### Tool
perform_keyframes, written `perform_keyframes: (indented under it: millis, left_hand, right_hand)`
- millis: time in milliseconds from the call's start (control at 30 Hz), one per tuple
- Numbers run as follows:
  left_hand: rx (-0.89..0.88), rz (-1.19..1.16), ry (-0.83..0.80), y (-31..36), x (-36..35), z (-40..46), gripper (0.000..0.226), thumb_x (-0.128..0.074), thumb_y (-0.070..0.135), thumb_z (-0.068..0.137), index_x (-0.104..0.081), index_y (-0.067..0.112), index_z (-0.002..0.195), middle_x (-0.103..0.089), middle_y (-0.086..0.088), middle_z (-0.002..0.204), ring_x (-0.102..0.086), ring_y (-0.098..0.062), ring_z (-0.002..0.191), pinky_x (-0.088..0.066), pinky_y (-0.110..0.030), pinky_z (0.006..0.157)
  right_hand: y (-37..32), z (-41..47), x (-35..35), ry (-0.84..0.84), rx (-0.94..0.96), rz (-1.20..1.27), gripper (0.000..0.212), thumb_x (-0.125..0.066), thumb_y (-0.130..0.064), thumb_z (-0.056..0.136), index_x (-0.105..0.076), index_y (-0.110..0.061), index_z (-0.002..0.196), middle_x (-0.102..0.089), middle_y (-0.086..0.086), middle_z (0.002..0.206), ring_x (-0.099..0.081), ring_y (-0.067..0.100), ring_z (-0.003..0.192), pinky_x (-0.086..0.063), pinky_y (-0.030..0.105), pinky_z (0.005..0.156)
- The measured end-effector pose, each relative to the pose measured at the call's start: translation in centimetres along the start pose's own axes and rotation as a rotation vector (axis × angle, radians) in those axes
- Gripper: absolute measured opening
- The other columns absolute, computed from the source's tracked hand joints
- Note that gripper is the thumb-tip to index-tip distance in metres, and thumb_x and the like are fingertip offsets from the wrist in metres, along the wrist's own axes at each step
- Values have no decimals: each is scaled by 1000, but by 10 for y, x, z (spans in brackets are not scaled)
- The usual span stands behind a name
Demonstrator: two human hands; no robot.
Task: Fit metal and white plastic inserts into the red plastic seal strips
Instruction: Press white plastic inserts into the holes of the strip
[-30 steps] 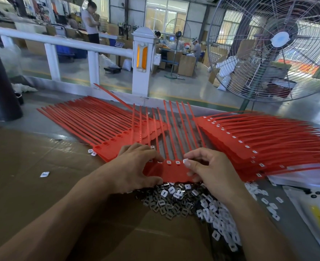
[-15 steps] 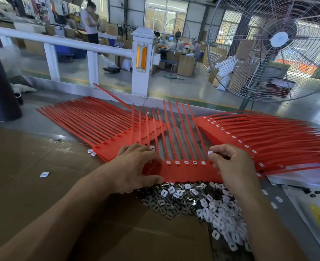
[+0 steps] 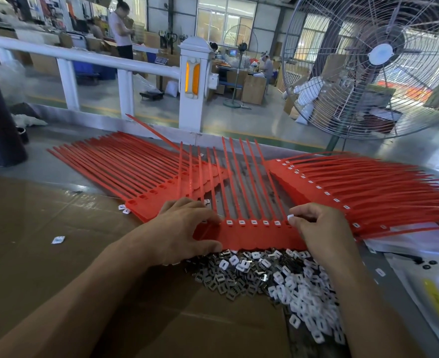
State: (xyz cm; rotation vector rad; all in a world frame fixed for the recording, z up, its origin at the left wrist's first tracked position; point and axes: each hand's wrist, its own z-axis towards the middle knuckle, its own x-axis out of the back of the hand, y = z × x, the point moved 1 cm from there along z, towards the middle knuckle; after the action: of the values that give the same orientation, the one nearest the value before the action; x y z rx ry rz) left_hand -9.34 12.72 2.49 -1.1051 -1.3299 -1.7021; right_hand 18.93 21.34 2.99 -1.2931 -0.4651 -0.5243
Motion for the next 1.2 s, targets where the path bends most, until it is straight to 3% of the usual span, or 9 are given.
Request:
perform_keyframes:
  millis: [433,700,833,1100,1200]
  left_hand:
    - [16,-23,-18,-1,1,0,64,-55,76,82,-44,51,139,-42,24,143,-23,-2,134,-19,-40,115]
    - [10,-20,-11,1,2,-1,62,-56,74,83,-45,49,139,-42,22,144,-22,-4,137,-18,-39,117]
    - [14,-15,-14,0,2,-1,63,-55,75,83,-44,49,140,-42,22,144,-22,-4,137,-17,-39,116]
    - [13,-8,-20,-1,2,-1,64,-54,76,83,-44,50,140,-43,23,143,-24,-4,137,-18,-41,118]
    - [4,-4,-12,-2,1,0,64,-53,77,83,-44,50,140,-43,24,142,-24,-4,138,-17,-38,116]
  right_hand:
    - [9,6,-9,12,-21,-117,15,-76,-15,92,-80,-22,104,-74,-8,100,-56,-8,83,-36,9,68]
    - [5,7,-11,5,-30,-172,18,-74,-15,94,-80,-19,111,-75,-2,111,-61,8,91,-38,11,70]
    - [2,5,-11,-7,-56,-179,20,-72,-15,96,-79,-18,115,-75,1,117,-62,12,97,-45,23,83]
    - [-3,-2,-7,-17,-54,-217,31,-65,-10,100,-72,-16,129,-72,3,128,-66,20,115,-46,26,93]
    - [-3,-5,-4,7,-37,-257,30,-61,-9,101,-73,-18,127,-73,1,123,-66,6,85,-44,13,70]
